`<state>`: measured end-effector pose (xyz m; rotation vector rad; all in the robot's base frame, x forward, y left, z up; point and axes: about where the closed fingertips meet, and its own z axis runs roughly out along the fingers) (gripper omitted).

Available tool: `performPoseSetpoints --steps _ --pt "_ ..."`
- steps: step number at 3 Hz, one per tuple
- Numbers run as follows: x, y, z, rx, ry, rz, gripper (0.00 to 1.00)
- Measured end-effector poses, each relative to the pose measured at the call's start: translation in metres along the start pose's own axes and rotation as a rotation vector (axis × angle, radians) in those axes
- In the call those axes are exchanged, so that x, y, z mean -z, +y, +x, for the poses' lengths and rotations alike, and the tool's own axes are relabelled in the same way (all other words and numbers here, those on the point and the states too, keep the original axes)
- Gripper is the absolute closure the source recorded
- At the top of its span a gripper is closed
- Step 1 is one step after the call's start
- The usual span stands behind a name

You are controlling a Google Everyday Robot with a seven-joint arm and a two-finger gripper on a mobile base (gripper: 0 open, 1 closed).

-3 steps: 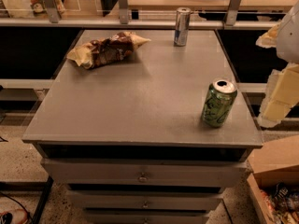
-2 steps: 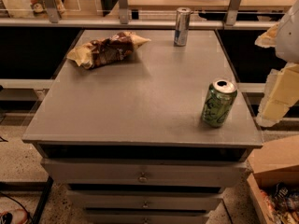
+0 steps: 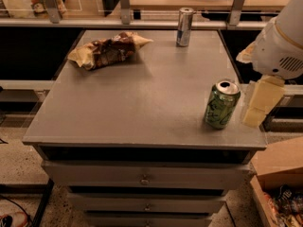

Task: Pick green can

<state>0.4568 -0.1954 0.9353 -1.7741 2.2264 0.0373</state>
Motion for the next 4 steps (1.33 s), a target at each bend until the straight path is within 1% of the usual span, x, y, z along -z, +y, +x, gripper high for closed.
performPoseSetpoints --steps 1,2,3,4 --pt "-0.03 -0.007 -0.004 -0.014 -0.017 -0.044 0.0" --pt "-0.049 -0.014 -0.013 -0.017 -0.039 -0.067 0.17" --pt "-0.059 -0.019 -0.02 -0.019 -0.055 -0.082 0.38" --pt "-0.063 -0.022 -0.025 -0.017 -0.067 -0.092 0.62"
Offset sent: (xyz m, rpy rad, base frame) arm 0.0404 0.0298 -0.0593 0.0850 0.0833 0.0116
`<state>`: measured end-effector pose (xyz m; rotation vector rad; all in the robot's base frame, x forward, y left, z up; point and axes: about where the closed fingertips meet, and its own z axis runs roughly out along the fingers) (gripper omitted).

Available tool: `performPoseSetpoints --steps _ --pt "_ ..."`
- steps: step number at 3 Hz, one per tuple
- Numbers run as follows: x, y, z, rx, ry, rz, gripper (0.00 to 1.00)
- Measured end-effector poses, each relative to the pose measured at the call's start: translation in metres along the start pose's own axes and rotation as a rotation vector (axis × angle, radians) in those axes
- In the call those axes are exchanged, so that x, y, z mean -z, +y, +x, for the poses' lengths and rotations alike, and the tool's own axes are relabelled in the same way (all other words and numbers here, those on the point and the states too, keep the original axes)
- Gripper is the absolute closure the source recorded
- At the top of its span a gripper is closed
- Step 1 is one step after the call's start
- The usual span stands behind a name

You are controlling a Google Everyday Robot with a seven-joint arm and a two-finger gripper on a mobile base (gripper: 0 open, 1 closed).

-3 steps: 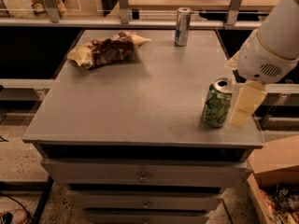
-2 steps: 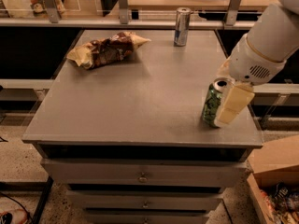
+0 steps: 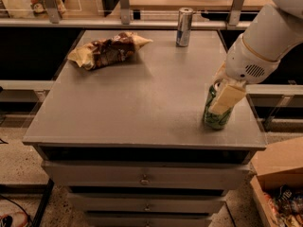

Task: Pick green can

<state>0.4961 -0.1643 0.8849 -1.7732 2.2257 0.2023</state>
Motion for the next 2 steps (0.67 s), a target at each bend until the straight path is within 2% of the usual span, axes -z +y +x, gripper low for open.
performPoseSetpoints --steps 1,2 --pt "0.001 -0.001 -0.001 0.001 -0.002 0.0 0.85" --pt "0.026 -0.004 -0.013 0.032 -0.029 0.026 1.0"
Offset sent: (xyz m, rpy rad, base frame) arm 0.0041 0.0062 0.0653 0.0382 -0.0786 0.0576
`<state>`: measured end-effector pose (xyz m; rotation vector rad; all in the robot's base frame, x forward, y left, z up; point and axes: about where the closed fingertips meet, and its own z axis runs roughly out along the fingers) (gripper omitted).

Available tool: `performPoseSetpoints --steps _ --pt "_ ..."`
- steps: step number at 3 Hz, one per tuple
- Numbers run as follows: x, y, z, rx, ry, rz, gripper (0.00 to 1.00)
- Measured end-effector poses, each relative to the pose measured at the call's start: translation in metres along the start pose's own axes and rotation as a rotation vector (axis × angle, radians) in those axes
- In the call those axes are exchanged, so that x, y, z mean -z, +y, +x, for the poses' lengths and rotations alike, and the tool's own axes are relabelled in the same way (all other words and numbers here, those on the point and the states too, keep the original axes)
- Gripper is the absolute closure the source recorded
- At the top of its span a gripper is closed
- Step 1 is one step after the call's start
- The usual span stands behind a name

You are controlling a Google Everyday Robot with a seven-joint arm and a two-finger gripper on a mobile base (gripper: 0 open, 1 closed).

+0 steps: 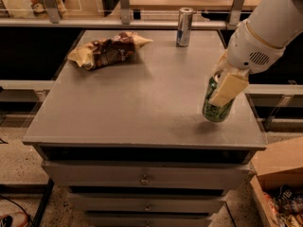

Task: Pick green can

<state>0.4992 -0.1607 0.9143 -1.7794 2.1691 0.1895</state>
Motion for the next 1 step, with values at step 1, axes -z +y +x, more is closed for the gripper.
performPoseSetpoints --steps 1 --pt "0.0 0.0 0.0 0.0 0.0 0.0 1.0"
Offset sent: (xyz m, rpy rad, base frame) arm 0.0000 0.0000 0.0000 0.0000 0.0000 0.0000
